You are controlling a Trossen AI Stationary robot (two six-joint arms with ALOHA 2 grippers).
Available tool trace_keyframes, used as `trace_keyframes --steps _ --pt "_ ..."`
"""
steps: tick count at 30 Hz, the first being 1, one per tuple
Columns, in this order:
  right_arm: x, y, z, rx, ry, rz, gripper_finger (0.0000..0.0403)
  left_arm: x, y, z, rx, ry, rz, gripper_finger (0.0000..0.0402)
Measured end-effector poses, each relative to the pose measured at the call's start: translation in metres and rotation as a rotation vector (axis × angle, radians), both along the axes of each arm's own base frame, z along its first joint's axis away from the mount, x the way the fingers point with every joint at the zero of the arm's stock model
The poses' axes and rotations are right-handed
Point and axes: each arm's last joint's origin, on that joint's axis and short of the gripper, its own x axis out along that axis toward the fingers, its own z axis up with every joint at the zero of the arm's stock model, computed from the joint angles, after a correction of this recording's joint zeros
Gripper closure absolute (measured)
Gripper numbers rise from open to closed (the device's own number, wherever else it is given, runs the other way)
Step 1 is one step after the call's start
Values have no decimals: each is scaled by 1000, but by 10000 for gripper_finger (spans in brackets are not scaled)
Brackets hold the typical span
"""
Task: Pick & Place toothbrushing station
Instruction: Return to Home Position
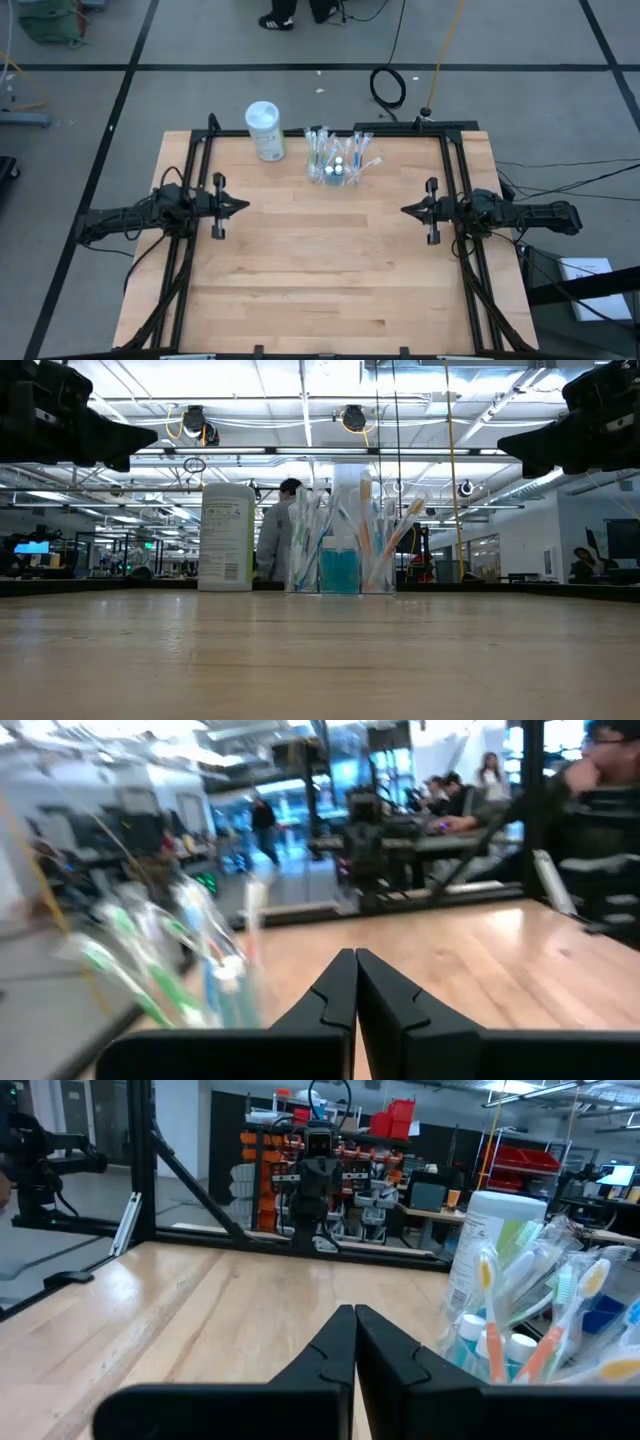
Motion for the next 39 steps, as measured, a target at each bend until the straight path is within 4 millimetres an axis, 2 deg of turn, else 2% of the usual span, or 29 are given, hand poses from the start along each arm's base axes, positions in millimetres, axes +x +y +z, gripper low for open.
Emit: trace_keyframes --steps 3,7,16,23,30,39 --pt "0 0 -1 0 9 0 403 0 -1 -3 -51 27 -40 398" --pt "0 0 -1 0 8 0 403 0 -1 -5 -150 45 -59 379" --pt "0 0 -1 0 8 0 401 1 -1 -7 -174 66 -57 349" --pt "0 0 -1 0 7 0 402 1 -1 -7 -118 68 -52 356" --pt "0 0 -1 0 8 1 399 1 -1 -7 -181 67 -57 360" --pt "0 0 -1 0 8 0 400 0 -1 -4 -54 46 -48 362"
